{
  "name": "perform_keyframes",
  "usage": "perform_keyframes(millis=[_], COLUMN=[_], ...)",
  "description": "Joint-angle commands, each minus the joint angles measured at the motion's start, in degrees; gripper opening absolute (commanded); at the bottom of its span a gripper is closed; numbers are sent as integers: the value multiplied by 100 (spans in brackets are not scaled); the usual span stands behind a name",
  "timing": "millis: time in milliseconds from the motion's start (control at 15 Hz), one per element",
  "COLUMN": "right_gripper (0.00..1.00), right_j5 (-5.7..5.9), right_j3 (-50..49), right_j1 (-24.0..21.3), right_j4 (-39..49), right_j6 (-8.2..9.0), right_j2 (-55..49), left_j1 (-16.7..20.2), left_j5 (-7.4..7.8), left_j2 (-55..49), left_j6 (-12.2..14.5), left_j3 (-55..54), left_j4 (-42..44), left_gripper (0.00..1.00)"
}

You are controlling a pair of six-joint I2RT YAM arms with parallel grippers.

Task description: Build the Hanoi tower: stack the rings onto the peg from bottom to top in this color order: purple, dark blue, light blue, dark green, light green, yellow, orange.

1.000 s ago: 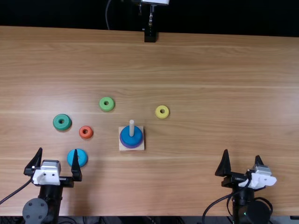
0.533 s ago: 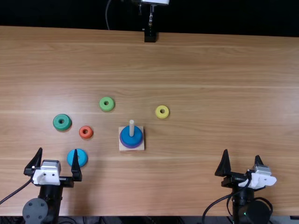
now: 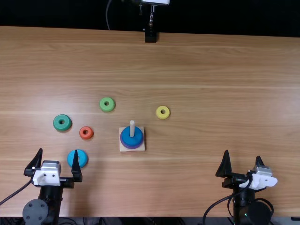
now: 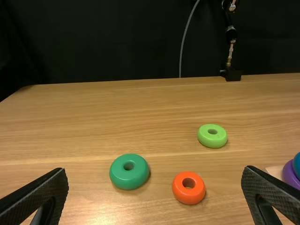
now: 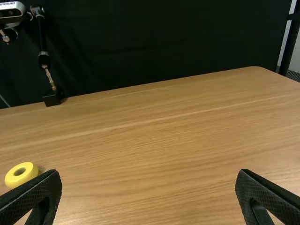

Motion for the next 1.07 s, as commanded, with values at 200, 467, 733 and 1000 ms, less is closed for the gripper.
perform_keyframes(millis=[200,467,733,1000], right_gripper=[100,100,100,100], right_j5=[-13,-13,-13,-13], right_j3=[-79,-79,-79,-88], right_j1=[-40,-40,-40,-40], right_j4=[-60,-60,-60,-60], right_j6=[6,6,6,6], right_j2=[-69,-69,-69,-69], left_j1=[-31,-40,-198,-462], left_j5=[15,15,-70,-6], left_j2=[-18,1326,2451,3761], left_j6=[76,87,76,76], left_j3=[-97,1441,2399,3445], left_j4=[-37,-48,-807,-2632], left_gripper=[100,100,100,100])
